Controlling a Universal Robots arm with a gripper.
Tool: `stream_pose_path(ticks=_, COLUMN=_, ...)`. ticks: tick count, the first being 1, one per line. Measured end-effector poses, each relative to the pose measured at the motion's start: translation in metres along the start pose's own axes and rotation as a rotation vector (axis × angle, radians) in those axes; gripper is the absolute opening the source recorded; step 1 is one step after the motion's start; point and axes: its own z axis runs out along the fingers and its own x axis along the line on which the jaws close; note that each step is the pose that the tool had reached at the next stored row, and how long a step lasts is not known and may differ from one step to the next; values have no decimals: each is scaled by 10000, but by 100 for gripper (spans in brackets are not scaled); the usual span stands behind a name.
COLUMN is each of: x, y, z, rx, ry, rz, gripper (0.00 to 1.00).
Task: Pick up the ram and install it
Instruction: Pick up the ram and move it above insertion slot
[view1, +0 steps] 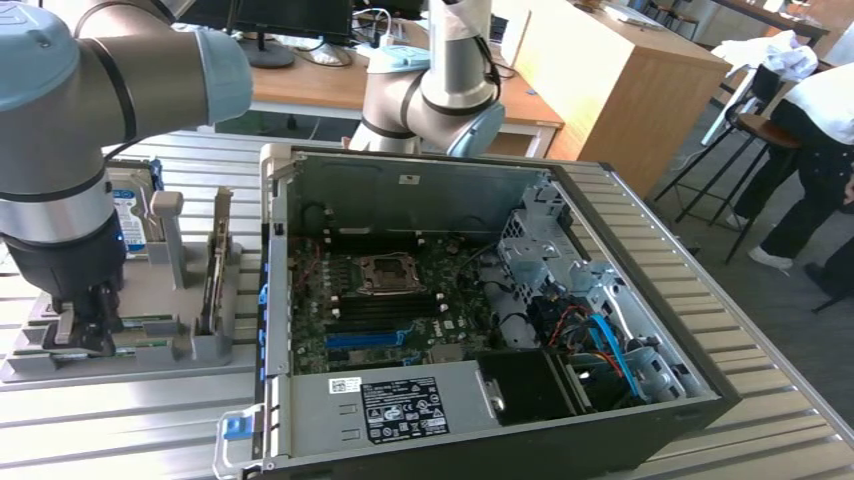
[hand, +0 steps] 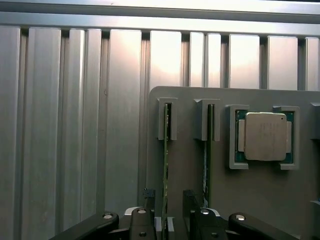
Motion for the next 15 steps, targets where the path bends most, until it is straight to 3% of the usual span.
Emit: stream_pose_path(ticks=15, x=0, y=-80, z=12, rx=1, ry=-20, rz=-2, gripper=36)
